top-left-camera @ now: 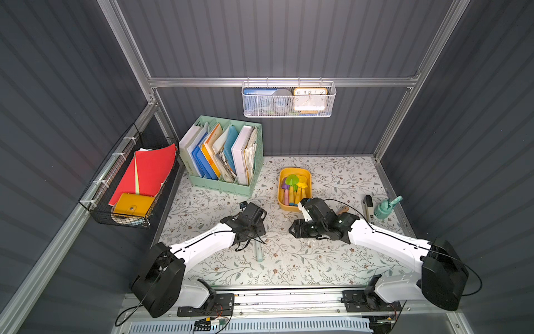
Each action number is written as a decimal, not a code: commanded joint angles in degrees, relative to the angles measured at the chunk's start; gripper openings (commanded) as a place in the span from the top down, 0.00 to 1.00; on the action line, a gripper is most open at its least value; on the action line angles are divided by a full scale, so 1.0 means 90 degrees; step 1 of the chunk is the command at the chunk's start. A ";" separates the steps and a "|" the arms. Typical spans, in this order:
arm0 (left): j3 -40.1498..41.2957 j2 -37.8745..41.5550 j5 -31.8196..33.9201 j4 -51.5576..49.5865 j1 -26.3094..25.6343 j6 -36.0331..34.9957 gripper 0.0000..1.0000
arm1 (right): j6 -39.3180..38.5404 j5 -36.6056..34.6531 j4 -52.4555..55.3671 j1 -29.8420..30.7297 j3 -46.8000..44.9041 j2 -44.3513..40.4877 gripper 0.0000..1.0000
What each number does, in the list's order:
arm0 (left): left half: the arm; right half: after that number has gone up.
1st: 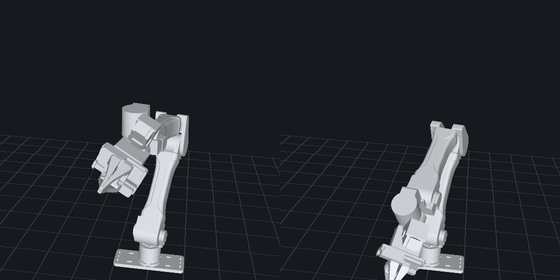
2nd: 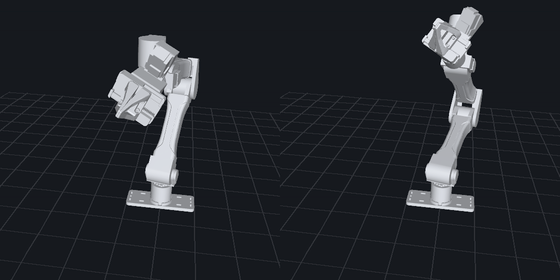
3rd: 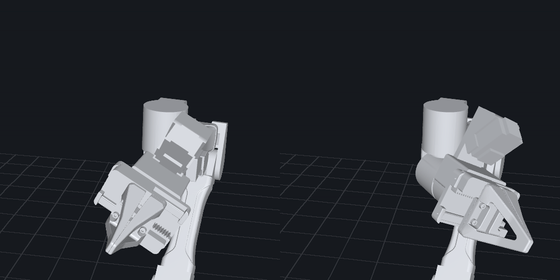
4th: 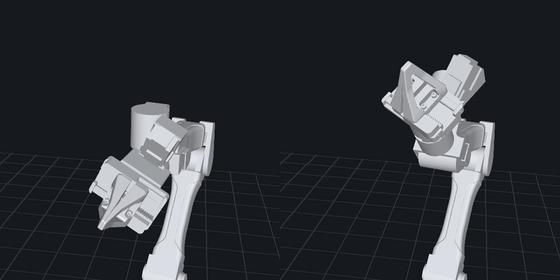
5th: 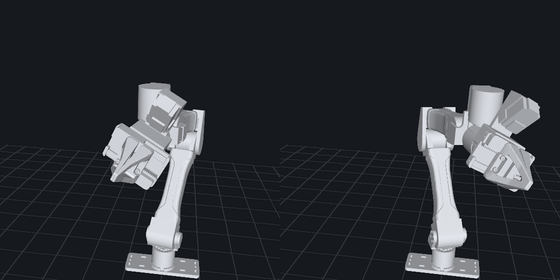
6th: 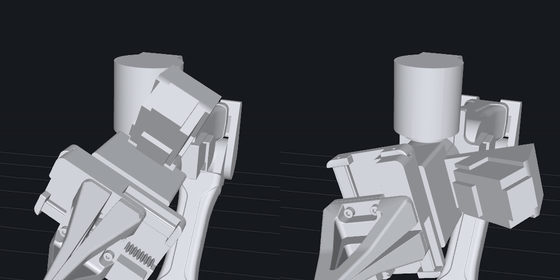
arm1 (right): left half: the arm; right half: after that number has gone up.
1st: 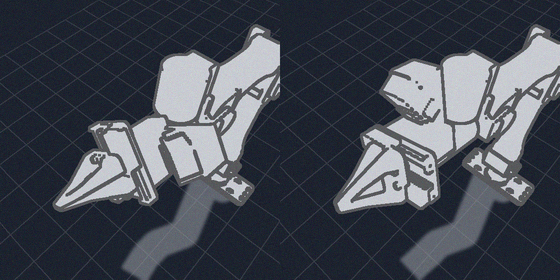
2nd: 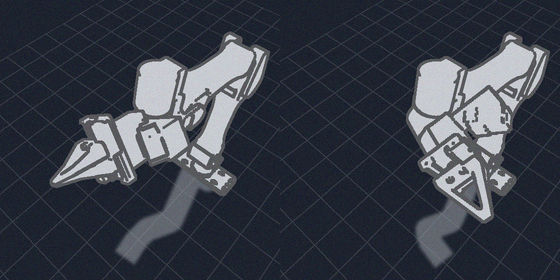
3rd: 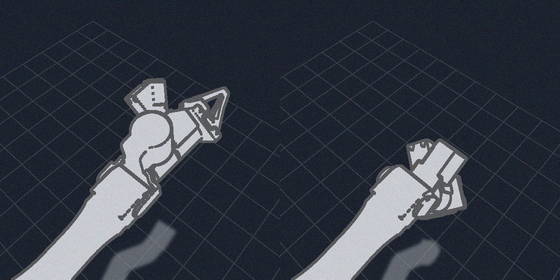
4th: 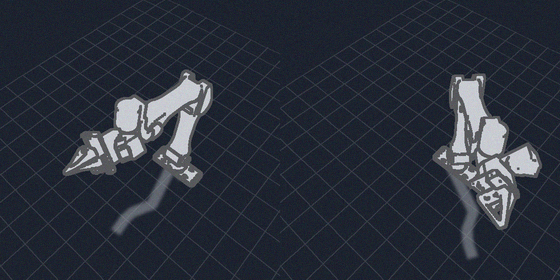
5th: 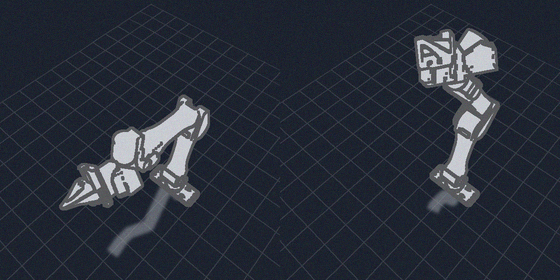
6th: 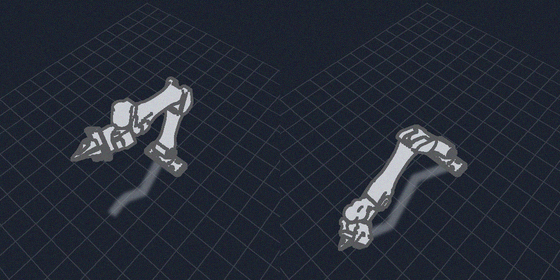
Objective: Put the shovel into the storage box
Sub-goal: Pick up the shovel from the center of the board.
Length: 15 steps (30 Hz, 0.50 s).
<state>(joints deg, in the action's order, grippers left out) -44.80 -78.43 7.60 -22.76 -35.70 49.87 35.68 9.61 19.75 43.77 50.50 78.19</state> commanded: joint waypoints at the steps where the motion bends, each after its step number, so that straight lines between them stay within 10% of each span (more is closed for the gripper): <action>1: 0.0174 0.0247 0.0094 -0.0379 -0.0065 0.0280 0.33 | -0.0114 -0.0005 0.0053 0.0041 0.0160 0.0042 0.43; 15: 0.0544 0.0122 -0.0153 -0.0470 -0.0605 0.0845 0.39 | -0.0050 -0.0107 -0.0006 0.0064 0.0068 0.0147 0.44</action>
<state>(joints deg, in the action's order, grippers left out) -40.64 -76.69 6.39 -25.56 -40.12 55.40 35.46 9.58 19.70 44.05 50.54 78.56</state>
